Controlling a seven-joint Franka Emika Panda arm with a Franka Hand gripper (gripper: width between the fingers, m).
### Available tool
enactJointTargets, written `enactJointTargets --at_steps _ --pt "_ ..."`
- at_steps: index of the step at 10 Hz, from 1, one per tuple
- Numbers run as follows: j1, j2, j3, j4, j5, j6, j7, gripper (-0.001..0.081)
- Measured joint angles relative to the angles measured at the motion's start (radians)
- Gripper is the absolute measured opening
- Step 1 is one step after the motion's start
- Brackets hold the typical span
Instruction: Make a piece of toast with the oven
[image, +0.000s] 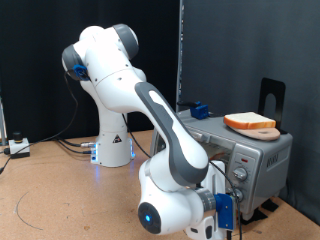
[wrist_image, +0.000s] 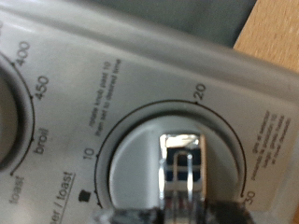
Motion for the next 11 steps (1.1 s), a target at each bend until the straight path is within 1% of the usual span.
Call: enactJointTargets --at_steps 1,2,4,10,11 --pt "-0.016 -0.016 0.011 -0.034 0.029 0.038 -0.080 0.0092" --pt "-0.033 -0.019 0.024 -0.058 0.055 0.062 -0.148 0.0092" --pt "-0.055 -0.019 0.038 -0.082 0.091 0.084 -0.229 0.0092" --pt "-0.058 -0.019 0.039 -0.085 0.092 0.086 -0.213 0.0092" --pt "-0.064 -0.023 0.039 -0.081 0.090 0.073 -0.205 0.0121"
